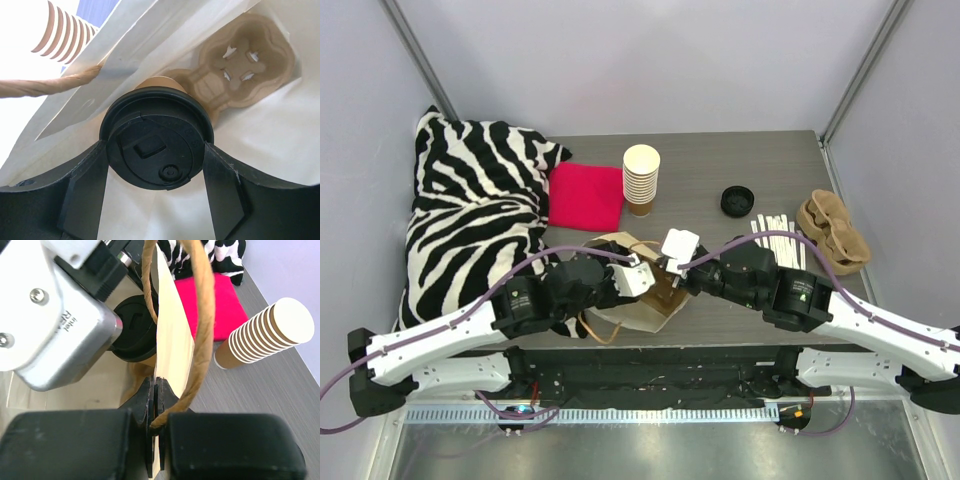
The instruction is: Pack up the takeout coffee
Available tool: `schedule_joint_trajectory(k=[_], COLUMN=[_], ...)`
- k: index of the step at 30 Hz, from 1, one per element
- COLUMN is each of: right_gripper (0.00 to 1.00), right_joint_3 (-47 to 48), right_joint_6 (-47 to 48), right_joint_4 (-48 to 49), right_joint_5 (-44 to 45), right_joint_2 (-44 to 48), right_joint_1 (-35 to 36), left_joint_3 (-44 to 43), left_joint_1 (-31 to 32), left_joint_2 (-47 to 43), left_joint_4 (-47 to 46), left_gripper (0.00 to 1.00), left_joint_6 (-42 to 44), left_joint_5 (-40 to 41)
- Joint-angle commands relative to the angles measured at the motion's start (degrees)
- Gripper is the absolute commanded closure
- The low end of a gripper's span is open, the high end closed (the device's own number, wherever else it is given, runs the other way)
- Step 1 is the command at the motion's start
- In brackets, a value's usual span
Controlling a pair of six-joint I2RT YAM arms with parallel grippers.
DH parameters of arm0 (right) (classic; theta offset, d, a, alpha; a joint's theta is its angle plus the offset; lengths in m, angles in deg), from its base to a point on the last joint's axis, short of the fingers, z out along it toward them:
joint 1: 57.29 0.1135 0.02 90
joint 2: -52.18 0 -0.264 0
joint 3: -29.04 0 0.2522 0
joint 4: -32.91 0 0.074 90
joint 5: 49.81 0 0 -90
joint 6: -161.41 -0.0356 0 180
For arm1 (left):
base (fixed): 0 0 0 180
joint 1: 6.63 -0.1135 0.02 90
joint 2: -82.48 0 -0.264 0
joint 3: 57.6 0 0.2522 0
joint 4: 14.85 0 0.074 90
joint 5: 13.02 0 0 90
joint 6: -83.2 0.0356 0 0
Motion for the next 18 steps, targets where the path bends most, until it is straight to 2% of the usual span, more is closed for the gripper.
schedule_joint_trajectory(k=[1, 6, 18], right_gripper=[0.99, 0.99, 0.99], right_joint_3=[0.79, 0.18, 0.0], right_joint_6=[-0.52, -0.79, -6.41], right_joint_4=[5.36, 6.33, 5.72], right_joint_5=[0.82, 0.56, -1.55], right_joint_2=[0.47, 0.56, 0.38], right_joint_1=[0.54, 0.54, 0.45], left_joint_3=[0.51, 4.98, 6.84], left_joint_1=[-0.21, -0.64, -2.58], left_joint_2=[0.28, 0.36, 3.26], left_joint_4=[-0.77, -5.06, -8.67], left_gripper=[1.0, 1.0, 1.0], left_joint_6=[-3.96, -5.11, -3.18], left_joint_5=[2.24, 1.36, -0.31])
